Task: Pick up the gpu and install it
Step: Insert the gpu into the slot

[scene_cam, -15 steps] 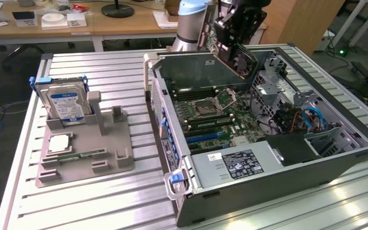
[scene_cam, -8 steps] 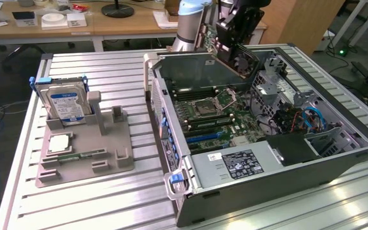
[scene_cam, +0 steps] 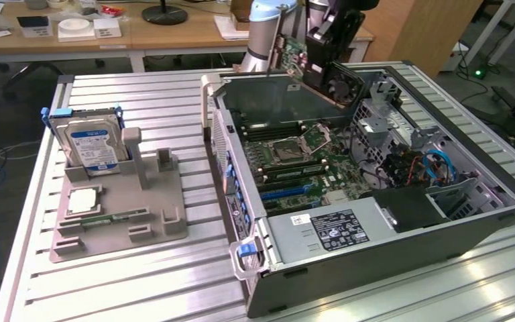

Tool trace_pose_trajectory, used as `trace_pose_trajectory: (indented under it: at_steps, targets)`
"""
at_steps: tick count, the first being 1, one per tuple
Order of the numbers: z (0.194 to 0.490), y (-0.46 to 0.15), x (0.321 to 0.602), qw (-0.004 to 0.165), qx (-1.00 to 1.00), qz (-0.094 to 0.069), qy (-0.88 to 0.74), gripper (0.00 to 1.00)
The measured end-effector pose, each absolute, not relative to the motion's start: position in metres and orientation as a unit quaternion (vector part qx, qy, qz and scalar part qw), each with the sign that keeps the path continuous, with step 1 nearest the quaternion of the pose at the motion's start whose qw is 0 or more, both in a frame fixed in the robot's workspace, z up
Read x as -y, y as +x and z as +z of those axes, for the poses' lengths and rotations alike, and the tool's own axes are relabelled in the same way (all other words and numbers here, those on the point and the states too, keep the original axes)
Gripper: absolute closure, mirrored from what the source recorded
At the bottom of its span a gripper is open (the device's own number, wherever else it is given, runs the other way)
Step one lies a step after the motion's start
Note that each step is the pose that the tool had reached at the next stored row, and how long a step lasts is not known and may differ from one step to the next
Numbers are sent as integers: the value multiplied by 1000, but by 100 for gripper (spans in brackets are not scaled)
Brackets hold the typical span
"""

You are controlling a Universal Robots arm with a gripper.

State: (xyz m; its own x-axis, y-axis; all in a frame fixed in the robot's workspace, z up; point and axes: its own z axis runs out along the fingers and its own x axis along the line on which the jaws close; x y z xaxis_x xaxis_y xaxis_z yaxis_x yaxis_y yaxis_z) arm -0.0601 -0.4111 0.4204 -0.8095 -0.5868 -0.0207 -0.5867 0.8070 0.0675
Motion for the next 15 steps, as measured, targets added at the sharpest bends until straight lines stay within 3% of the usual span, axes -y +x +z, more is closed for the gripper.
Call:
trace_pose_trajectory:
  at_steps: [15]
  targets:
    - [420, -60, 411, 4, 911, -35, 411, 73]
